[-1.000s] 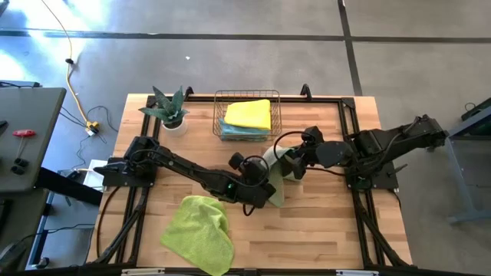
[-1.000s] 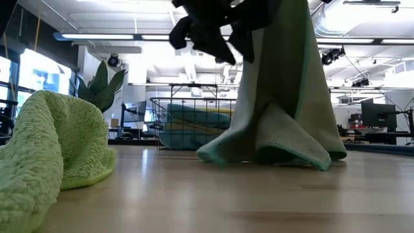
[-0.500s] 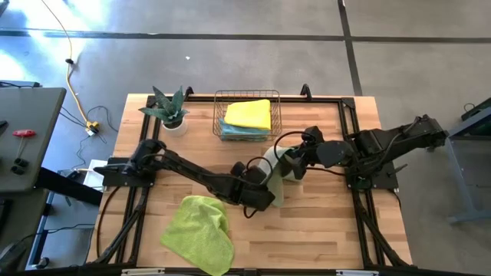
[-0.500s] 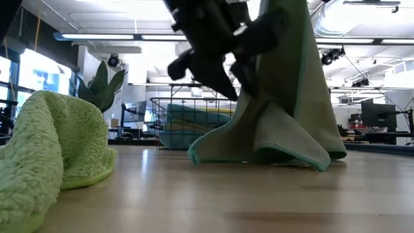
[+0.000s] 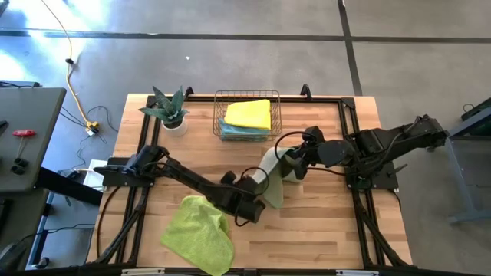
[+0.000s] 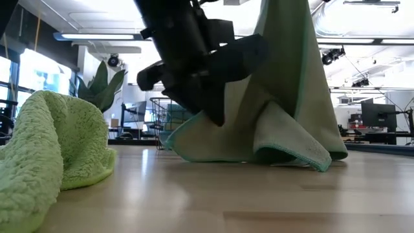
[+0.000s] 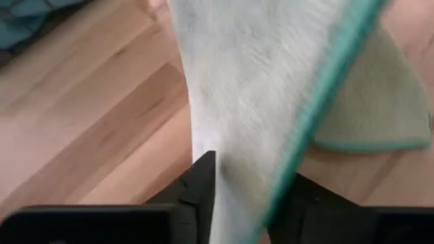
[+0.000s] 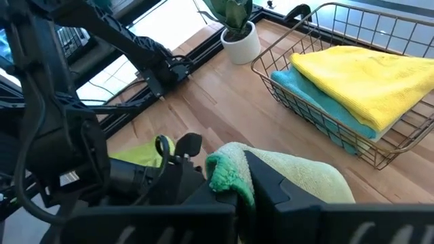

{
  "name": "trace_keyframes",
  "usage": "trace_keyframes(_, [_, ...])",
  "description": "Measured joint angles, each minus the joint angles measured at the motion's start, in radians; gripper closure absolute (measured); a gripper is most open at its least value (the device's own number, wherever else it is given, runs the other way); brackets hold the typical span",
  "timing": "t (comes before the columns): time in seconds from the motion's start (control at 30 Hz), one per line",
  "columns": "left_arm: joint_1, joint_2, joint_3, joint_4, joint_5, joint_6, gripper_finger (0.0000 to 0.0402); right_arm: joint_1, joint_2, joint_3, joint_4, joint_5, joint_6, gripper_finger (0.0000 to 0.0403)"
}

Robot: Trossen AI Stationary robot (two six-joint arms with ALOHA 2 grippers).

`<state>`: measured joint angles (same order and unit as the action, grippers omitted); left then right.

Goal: Fold microfiber towels
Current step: Fold the light blue microfiber cloth

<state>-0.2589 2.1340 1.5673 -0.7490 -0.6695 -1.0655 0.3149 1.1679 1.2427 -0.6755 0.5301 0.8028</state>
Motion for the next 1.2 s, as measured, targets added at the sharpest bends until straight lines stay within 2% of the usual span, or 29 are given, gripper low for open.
trace_keyframes(0.27, [-0.017,-0.028,0.000,-0.011,0.070,0.042,0.0396,0.000,0.016,0.000,-0.073,-0.013,0.002,0.0403])
trace_keyframes(0.4, [-0.021,-0.080,0.000,-0.024,0.102,0.090,0.0398,0.000,0.023,0.000,-0.110,-0.039,-0.018,0.0403])
trace_keyframes(0.6, [-0.031,-0.239,0.000,-0.088,0.101,0.140,0.0400,0.000,-0.010,0.000,-0.098,-0.157,-0.097,0.0403])
trace_keyframes(0.8, [-0.017,-0.432,0.002,-0.082,0.105,0.256,0.0401,0.002,-0.017,0.000,-0.043,-0.243,-0.289,0.0403])
trace_keyframes(1.03, [-0.015,-0.583,0.002,-0.084,0.157,0.392,0.0401,0.002,-0.018,0.000,0.183,-0.250,-0.495,0.0403])
trace_keyframes(1.2, [-0.013,-0.642,0.002,-0.099,0.172,0.449,0.0401,-0.001,-0.021,0.000,0.225,-0.250,-0.542,0.0403])
